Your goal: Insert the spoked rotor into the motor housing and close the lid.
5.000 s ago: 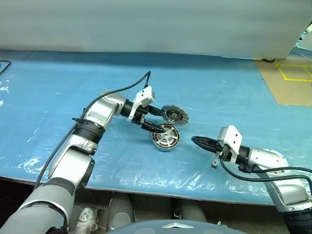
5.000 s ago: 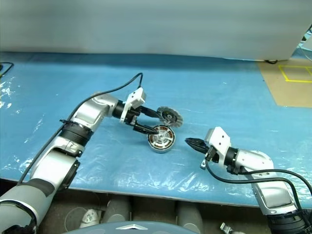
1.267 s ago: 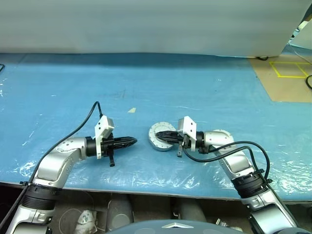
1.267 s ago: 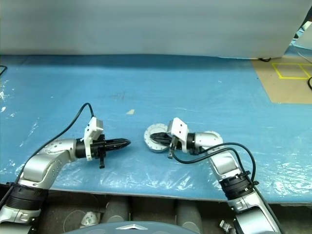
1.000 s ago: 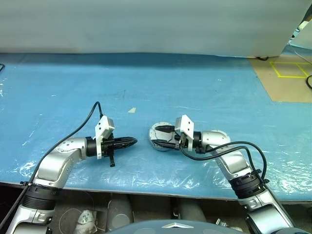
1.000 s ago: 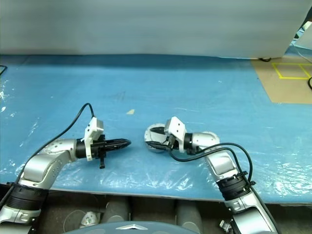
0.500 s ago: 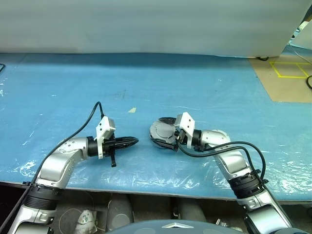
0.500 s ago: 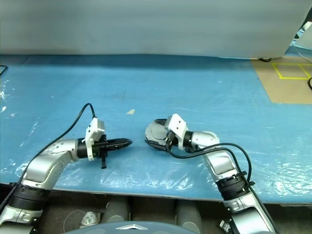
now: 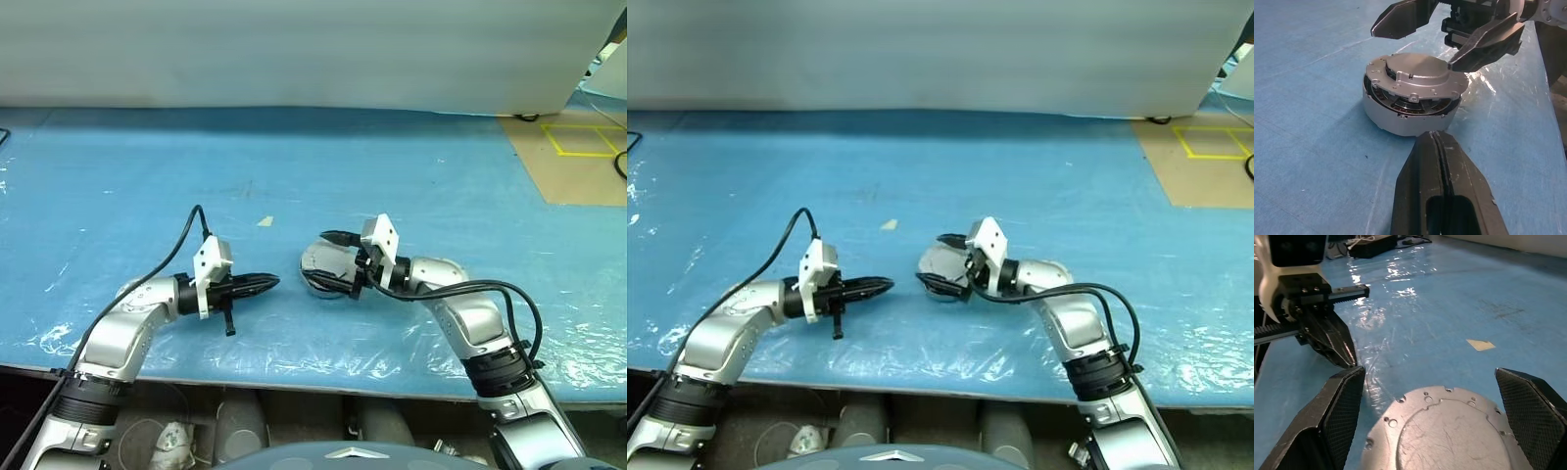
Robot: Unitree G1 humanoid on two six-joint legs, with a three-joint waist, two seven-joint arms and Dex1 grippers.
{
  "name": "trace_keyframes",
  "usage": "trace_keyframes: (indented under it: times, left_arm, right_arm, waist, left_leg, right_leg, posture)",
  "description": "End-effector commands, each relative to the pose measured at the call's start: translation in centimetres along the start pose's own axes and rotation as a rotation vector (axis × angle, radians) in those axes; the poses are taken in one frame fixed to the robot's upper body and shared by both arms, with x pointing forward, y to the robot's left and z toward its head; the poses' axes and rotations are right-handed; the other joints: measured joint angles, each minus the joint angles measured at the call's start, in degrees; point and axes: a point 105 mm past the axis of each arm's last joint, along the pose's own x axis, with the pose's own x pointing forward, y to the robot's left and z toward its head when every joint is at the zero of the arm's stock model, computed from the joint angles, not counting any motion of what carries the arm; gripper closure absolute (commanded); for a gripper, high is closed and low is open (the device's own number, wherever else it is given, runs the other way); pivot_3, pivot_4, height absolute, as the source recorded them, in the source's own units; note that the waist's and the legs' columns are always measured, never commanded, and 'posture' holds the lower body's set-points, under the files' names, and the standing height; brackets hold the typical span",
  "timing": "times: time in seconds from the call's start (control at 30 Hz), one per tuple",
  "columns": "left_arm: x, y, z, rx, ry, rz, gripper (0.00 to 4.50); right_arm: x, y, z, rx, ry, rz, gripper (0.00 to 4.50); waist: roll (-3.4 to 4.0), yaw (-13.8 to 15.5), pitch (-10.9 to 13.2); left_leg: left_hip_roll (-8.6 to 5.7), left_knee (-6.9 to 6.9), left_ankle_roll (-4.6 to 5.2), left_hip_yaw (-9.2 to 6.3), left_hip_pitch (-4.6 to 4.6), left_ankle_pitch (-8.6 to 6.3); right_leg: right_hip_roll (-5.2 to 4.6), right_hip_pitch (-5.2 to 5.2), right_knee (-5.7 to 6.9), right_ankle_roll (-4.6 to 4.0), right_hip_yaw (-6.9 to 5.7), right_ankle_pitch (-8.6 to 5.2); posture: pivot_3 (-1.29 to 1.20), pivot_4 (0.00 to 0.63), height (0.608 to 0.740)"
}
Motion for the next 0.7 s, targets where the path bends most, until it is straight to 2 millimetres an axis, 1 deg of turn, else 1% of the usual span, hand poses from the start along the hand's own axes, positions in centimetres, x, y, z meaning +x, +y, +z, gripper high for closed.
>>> trace_keyframes:
  times: [0.03,0.1,0.23,0.33,0.37,0.4,0.43,0.7]
  left_arm:
    - [0.0,-0.4,0.3,0.04,-0.018,0.002,4.5]
    - [0.0,-0.5,0.2,0.04,-0.018,0.002,4.5]
    - [0.1,-0.5,-0.2,0.053,-0.017,0.017,4.5]
    - [0.1,-0.5,-0.1,0.063,-0.03,0.03,4.5]
    - [0.2,-0.5,-0.1,0.064,-0.032,0.032,4.5]
    - [0.2,-0.5,-0.2,0.064,-0.033,0.033,4.5]
    - [0.2,-0.5,-0.3,0.064,-0.033,0.035,4.5]
    - [0.4,-0.3,-1.0,0.066,-0.043,0.063,4.5]
  right_arm:
    - [0.1,0.0,-0.1,-0.085,0.027,-0.001,0.03]
    - [0.1,0.3,-0.4,-0.083,0.037,0.014,0.03]
    - [-0.1,0.6,-1.6,-0.1,0.093,0.025,0.03]
    - [0.0,0.4,-2.0,-0.096,0.11,0.012,0.63]
    - [0.0,0.3,-2.0,-0.096,0.112,0.012,0.9]
    - [0.0,0.4,-2.1,-0.096,0.114,0.014,1.31]
    - [0.0,0.4,-2.1,-0.094,0.115,0.018,1.52]
    - [0.2,0.5,-2.0,-0.085,0.11,0.019,1.51]
  waist:
    - [0.0,0.0,0.0]
    - [0.0,0.0,0.0]
    - [0.0,0.0,0.0]
    - [-0.01,0.0,0.0]
    - [-0.01,0.0,0.0]
    - [-0.01,0.0,0.0]
    - [-0.01,0.0,0.0]
    - [-0.01,0.0,0.0]
  left_leg:
    - [0.0,0.0,0.0,0.0,0.0,0.0]
    - [0.0,-0.01,0.0,0.0,0.0,0.0]
    - [0.0,0.01,0.0,0.0,0.0,0.0]
    - [0.0,0.01,0.0,0.0,0.02,0.0]
    - [0.01,0.01,0.0,0.0,0.04,0.0]
    - [0.01,0.01,0.0,0.0,0.05,0.0]
    - [0.01,0.01,0.0,0.0,0.06,0.0]
    - [0.01,0.02,0.0,0.0,0.08,0.0]
  right_leg:
    - [0.0,0.0,-0.01,0.0,0.0,0.0]
    - [0.0,0.0,-0.01,0.0,0.0,0.0]
    - [0.0,0.0,0.0,0.0,0.01,0.0]
    - [0.0,0.01,0.01,0.0,0.01,0.0]
    - [0.0,0.03,0.01,0.0,0.02,0.0]
    - [0.0,0.03,0.01,0.0,0.02,0.0]
    - [0.0,0.03,0.01,0.0,0.02,0.0]
    - [0.0,0.05,0.02,0.0,0.02,0.0]
  posture:
    - [0.0,0.15,0.74]
    - [0.0,0.15,0.74]
    - [0.0,0.15,0.74]
    - [0.0,0.15,0.74]
    - [0.0,0.15,0.74]
    - [0.0,0.15,0.74]
    - [0.0,0.15,0.74]
    - [0.0,0.15,0.74]
